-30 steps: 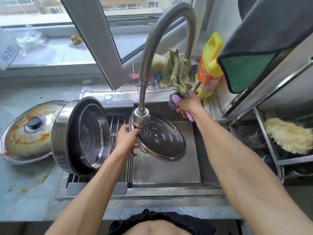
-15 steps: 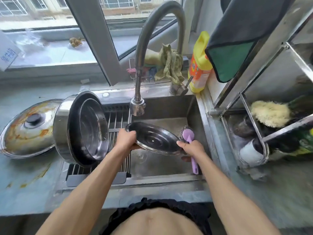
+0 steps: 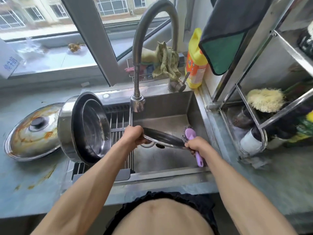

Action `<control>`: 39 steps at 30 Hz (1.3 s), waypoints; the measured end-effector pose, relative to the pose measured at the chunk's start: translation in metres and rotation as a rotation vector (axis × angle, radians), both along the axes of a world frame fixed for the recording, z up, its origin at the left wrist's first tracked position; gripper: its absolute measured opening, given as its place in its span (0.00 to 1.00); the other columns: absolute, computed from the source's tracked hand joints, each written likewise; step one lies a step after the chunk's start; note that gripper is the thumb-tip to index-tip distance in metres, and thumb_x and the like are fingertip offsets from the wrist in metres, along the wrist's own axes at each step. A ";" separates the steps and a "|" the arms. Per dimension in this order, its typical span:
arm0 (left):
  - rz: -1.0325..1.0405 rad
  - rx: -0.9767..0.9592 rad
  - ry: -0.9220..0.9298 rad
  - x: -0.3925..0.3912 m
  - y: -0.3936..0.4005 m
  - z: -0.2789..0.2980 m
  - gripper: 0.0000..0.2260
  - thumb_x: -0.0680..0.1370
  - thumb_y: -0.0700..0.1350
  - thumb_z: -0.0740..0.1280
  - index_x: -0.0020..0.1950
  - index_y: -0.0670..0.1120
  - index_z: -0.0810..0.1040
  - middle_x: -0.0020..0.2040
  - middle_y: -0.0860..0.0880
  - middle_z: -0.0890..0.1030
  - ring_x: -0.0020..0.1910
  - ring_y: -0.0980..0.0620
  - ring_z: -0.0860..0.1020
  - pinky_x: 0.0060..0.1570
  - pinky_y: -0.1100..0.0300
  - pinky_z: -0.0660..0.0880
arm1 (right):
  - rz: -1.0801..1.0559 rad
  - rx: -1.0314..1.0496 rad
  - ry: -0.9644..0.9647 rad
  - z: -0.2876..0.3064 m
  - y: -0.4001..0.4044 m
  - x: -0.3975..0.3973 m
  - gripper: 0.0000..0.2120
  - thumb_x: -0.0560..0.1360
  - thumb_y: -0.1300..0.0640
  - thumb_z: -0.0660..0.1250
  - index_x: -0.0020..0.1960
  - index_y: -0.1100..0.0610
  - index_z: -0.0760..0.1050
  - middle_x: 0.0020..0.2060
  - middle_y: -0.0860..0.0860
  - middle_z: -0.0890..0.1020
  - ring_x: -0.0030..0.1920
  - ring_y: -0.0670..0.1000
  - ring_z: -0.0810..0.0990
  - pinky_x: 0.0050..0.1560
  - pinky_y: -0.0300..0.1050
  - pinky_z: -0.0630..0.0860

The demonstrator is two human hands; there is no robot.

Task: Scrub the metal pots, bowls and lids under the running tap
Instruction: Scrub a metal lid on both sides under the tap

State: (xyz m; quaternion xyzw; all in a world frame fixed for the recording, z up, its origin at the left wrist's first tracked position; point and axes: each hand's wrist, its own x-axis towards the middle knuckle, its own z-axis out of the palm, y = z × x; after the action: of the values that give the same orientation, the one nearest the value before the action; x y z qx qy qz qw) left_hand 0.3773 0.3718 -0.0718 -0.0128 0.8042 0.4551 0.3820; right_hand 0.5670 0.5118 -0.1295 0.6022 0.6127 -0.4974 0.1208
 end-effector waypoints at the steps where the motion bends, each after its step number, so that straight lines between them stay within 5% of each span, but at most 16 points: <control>1: 0.000 -0.018 -0.021 0.000 -0.003 -0.004 0.05 0.78 0.30 0.58 0.51 0.37 0.70 0.28 0.44 0.72 0.19 0.51 0.73 0.16 0.65 0.68 | 0.018 0.004 0.004 -0.001 -0.001 0.003 0.09 0.78 0.60 0.65 0.38 0.58 0.72 0.21 0.51 0.75 0.25 0.51 0.73 0.29 0.39 0.69; 5: 0.050 0.005 -0.048 -0.005 -0.009 -0.010 0.06 0.80 0.31 0.59 0.53 0.40 0.71 0.34 0.44 0.69 0.19 0.53 0.72 0.17 0.66 0.68 | 0.210 0.372 -0.084 0.010 -0.006 0.005 0.12 0.77 0.50 0.65 0.50 0.59 0.78 0.48 0.59 0.82 0.49 0.61 0.81 0.40 0.43 0.71; 8: 0.125 0.050 -0.078 -0.012 -0.009 -0.009 0.06 0.81 0.32 0.61 0.46 0.40 0.72 0.34 0.44 0.71 0.19 0.55 0.72 0.17 0.66 0.70 | 0.352 0.491 0.001 0.029 -0.008 0.004 0.10 0.76 0.50 0.63 0.40 0.55 0.72 0.43 0.58 0.80 0.47 0.61 0.78 0.38 0.46 0.69; 11: 0.117 0.083 -0.078 -0.020 -0.008 -0.010 0.03 0.81 0.33 0.63 0.51 0.40 0.73 0.37 0.43 0.76 0.22 0.52 0.78 0.19 0.64 0.74 | 0.491 0.531 0.100 0.046 -0.010 0.005 0.10 0.72 0.53 0.64 0.35 0.57 0.69 0.34 0.53 0.76 0.41 0.61 0.76 0.35 0.48 0.69; 18: 0.051 0.154 -0.103 -0.009 -0.004 0.002 0.02 0.82 0.37 0.66 0.54 0.40 0.75 0.39 0.43 0.77 0.28 0.51 0.77 0.21 0.63 0.76 | 0.687 0.588 0.264 0.078 -0.041 -0.018 0.09 0.68 0.48 0.70 0.38 0.55 0.79 0.35 0.52 0.81 0.38 0.55 0.78 0.38 0.48 0.74; 22: 0.143 0.195 -0.179 -0.010 -0.019 0.011 0.04 0.83 0.37 0.62 0.54 0.39 0.76 0.39 0.42 0.79 0.31 0.50 0.79 0.27 0.61 0.79 | 0.639 0.494 0.380 0.093 -0.059 -0.026 0.19 0.63 0.38 0.76 0.38 0.53 0.75 0.36 0.50 0.80 0.37 0.50 0.76 0.37 0.46 0.72; 25: 0.171 0.226 -0.252 -0.013 -0.031 0.022 0.04 0.84 0.39 0.64 0.53 0.39 0.77 0.42 0.40 0.78 0.24 0.51 0.81 0.22 0.64 0.76 | 0.712 0.603 0.288 0.097 -0.071 -0.034 0.12 0.68 0.50 0.73 0.45 0.55 0.75 0.42 0.53 0.81 0.45 0.56 0.79 0.38 0.48 0.72; 28: 0.093 0.249 -0.297 -0.015 -0.044 0.036 0.11 0.84 0.47 0.67 0.55 0.38 0.76 0.51 0.34 0.81 0.35 0.43 0.85 0.30 0.58 0.82 | 0.669 0.687 0.295 0.098 -0.079 -0.036 0.06 0.70 0.58 0.67 0.45 0.58 0.74 0.41 0.56 0.80 0.45 0.61 0.77 0.36 0.46 0.64; 33: -0.316 0.093 0.089 -0.033 -0.084 0.080 0.14 0.84 0.55 0.63 0.54 0.46 0.80 0.50 0.44 0.84 0.45 0.46 0.85 0.45 0.53 0.83 | 0.625 0.777 0.379 0.113 -0.100 -0.046 0.02 0.69 0.61 0.65 0.41 0.58 0.72 0.35 0.58 0.80 0.38 0.63 0.76 0.34 0.47 0.65; 36: -0.461 0.070 0.406 -0.047 -0.103 0.101 0.12 0.85 0.50 0.61 0.51 0.46 0.81 0.46 0.48 0.84 0.42 0.46 0.81 0.42 0.54 0.80 | 0.582 0.794 0.434 0.130 -0.116 -0.060 0.03 0.70 0.61 0.67 0.39 0.58 0.72 0.32 0.56 0.78 0.34 0.61 0.74 0.32 0.47 0.66; 39: -0.557 0.108 0.645 -0.062 -0.123 0.120 0.08 0.84 0.42 0.64 0.58 0.50 0.81 0.49 0.50 0.85 0.42 0.46 0.84 0.47 0.48 0.84 | 0.500 0.787 0.493 0.152 -0.132 -0.083 0.02 0.70 0.62 0.67 0.40 0.60 0.74 0.31 0.55 0.77 0.32 0.59 0.73 0.30 0.48 0.67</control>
State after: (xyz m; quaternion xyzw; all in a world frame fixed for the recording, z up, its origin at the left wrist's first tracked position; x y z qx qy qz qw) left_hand 0.3151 0.2487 0.0482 0.3680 0.8301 0.3567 0.2197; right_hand 0.4836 0.3800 0.0226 0.3028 0.8882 -0.3128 -0.1471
